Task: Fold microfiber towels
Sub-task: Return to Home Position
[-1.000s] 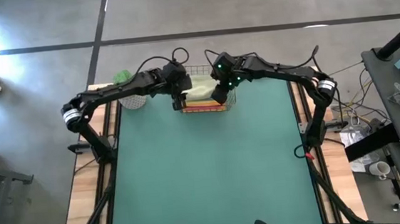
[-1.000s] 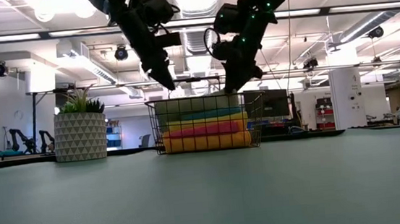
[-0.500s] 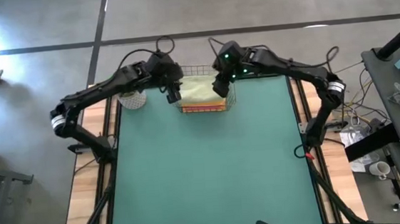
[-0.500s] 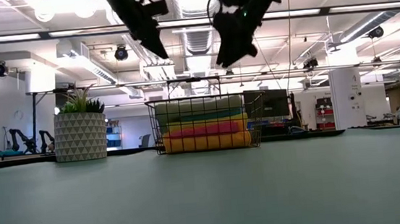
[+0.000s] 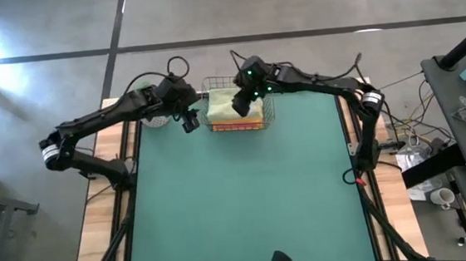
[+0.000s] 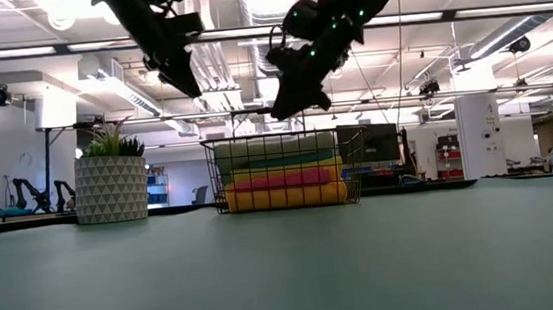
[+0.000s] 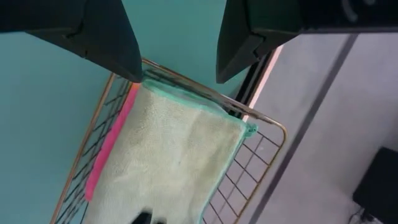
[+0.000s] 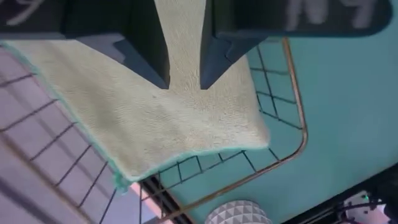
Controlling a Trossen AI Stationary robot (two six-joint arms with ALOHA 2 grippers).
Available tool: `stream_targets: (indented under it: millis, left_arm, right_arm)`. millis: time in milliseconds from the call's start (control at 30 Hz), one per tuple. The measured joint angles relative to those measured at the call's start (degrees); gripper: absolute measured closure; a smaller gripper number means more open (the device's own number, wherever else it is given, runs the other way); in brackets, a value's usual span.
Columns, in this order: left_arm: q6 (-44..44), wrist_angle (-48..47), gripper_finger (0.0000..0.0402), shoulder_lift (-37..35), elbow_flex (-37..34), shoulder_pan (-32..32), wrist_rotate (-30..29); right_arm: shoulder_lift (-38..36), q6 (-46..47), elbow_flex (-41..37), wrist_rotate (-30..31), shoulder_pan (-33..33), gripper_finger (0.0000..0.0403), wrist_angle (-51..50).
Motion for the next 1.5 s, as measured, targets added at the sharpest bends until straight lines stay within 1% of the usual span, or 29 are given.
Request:
stream_targets:
  millis: [200, 367, 633, 800, 900, 1000, 1133, 1200, 1333, 1500]
  left_arm:
    - [-1.99, 0.52, 0.0212, -5.74, -2.74, 0.0, 0.04]
    - [-3.63, 1.47, 0.0212, -9.87, -3.66, 0.0, 0.04]
    - [-6.42, 2.42, 0.0212, -13.96, -3.67, -0.02, 0.08]
    - [-6.41, 3.1, 0.0212, -14.46, -3.66, 0.0, 0.08]
    - [-6.4, 2.69, 0.0212, -14.31, -3.71, 0.0, 0.1]
    - [-6.39, 2.42, 0.0212, -14.37, -4.57, 0.0, 0.12]
    - [-6.46, 2.6, 0.0212, -15.93, -7.29, 0.0, 0.23]
    - [-7.66, 3.17, 0.0212, -17.59, -9.25, 0.0, 1.21]
    - [-11.77, 7.35, 0.0212, -22.15, -15.71, -0.08, 5.33]
    - [-13.36, 16.76, 0.0212, -30.39, -26.78, -1.19, 7.66]
  right_arm:
    - [3.31, 3.47, -0.07, -2.91, 1.12, 0.0355, 6.58]
    - [5.14, 3.72, -0.02, -3.08, 2.04, 0.0374, 6.84]
    - [8.17, 6.75, -0.01, -3.33, 2.45, 0.0385, 8.96]
    - [10.3, 9.78, -0.04, -5.92, 2.43, 0.0385, 8.6]
    - [10.63, 9.68, -0.07, -6.08, 2.76, 0.0385, 8.3]
    - [8.63, 9.11, -0.09, -5.71, 2.97, 0.0385, 9.17]
    - [4.56, 7.4, -0.04, -1.23, 2.79, 0.0385, 8.7]
    - [2.61, 5.97, -0.06, -0.62, 2.43, 0.0385, 8.25]
    - [-2.58, 2.1, -0.07, -0.56, 2.29, 0.0385, 6.92]
    - [-8.47, -4.86, -0.04, -0.24, 2.68, 0.0385, 2.84]
